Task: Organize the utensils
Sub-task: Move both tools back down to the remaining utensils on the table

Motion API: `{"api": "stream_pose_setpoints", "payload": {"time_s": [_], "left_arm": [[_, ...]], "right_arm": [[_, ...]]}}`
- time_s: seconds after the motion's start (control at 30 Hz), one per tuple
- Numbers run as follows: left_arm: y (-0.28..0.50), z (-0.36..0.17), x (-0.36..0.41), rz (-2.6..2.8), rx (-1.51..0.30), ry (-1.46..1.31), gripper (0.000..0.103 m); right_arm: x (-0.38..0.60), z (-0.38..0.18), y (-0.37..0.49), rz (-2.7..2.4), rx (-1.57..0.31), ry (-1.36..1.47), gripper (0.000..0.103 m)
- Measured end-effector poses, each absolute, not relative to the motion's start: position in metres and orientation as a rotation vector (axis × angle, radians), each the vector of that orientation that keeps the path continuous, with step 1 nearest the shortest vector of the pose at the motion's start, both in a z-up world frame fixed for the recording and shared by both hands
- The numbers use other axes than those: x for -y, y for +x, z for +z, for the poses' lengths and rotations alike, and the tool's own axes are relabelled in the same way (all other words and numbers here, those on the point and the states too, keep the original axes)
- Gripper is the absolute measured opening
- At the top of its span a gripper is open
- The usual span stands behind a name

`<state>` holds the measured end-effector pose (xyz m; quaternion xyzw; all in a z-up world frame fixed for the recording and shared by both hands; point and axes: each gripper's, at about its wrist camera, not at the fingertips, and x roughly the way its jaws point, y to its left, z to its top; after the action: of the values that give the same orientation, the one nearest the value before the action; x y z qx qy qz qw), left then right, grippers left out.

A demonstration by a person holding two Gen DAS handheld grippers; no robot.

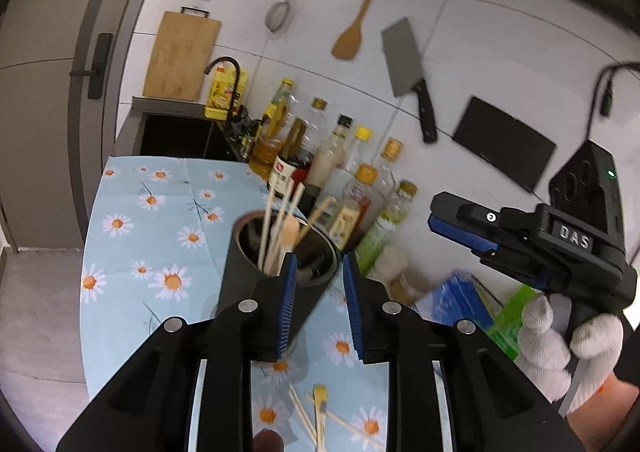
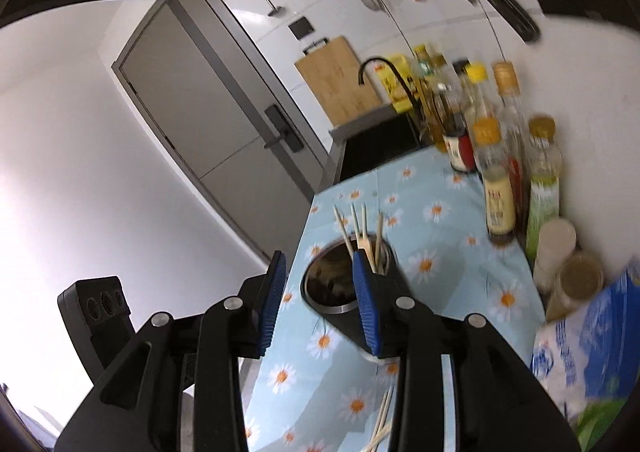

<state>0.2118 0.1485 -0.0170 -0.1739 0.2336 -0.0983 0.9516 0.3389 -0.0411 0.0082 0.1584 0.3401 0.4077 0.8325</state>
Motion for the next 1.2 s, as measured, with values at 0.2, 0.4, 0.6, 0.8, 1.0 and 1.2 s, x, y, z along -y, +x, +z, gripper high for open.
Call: {"api": "stream_pose_setpoints", "payload": {"time_s": [0.2,0.4,0.6,0.8,1.0,1.2], "left_arm": [[0.196,-0.025,-0.129,-0.232,-0.535,-0.327,0.023],[0.183,-0.028,-0.11,-0.258,-0.551,-0.296,0.024],[0.168,-0.047,-0.101,-0.264,-0.601,-0.301,0.031],[0.151,-0.078,-0.095,-0.247,-0.685,-0.313,0.031],[0.138,-0.111,-0.101,-0.219,-0.767,-0.336,0.031],[0.128,-0.136,-0.104,-0.202,-0.825,-0.365,0.031]], "right_arm": [[0.063,-0.012,0.323,0.884,-0.824,0.416,0.036],[0.077,-0.035,0.306,0.887,-0.895,0.466,0.036],[0.078,-0.064,0.289,0.885,-0.97,0.467,0.039],[0.075,-0.112,0.285,0.863,-1.14,0.5,0.039],[0.065,-0.167,0.287,0.826,-1.378,0.547,0.039],[0.052,-0.188,0.292,0.801,-1.43,0.518,0.039]]}}
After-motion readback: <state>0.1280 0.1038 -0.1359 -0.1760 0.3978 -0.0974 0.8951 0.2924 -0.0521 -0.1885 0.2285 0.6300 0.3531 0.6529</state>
